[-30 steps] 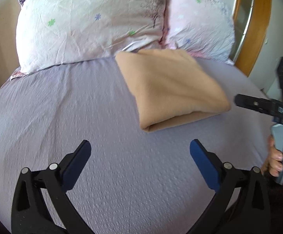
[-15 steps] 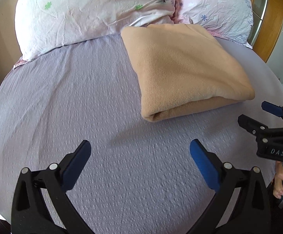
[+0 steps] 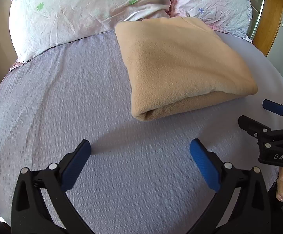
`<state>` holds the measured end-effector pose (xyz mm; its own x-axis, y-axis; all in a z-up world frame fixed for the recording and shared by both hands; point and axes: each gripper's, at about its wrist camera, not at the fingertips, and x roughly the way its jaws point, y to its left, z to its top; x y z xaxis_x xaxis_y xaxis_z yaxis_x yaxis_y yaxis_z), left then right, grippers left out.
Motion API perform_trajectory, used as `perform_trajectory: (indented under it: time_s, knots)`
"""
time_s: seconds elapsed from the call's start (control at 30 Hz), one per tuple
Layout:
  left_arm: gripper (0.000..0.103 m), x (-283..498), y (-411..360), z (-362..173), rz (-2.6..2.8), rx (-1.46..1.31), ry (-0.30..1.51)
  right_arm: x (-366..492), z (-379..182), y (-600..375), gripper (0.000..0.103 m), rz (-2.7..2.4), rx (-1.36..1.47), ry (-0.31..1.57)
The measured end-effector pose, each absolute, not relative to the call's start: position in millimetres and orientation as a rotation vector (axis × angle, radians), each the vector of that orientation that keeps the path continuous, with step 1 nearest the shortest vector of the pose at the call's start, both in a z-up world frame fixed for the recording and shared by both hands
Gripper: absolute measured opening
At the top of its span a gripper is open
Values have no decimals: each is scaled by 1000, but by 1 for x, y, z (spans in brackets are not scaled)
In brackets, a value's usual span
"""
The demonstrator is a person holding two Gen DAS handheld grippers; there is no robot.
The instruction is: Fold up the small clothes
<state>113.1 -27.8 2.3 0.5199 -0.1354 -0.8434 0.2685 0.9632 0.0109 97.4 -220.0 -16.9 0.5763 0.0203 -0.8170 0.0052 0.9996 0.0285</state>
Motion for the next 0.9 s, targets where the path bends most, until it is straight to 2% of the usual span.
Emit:
perform_trajectory:
  time_s: [0.9]
  knots:
    - [101,115,-28,3,-247,147,1000,98,-17,-219,102,2,34,956]
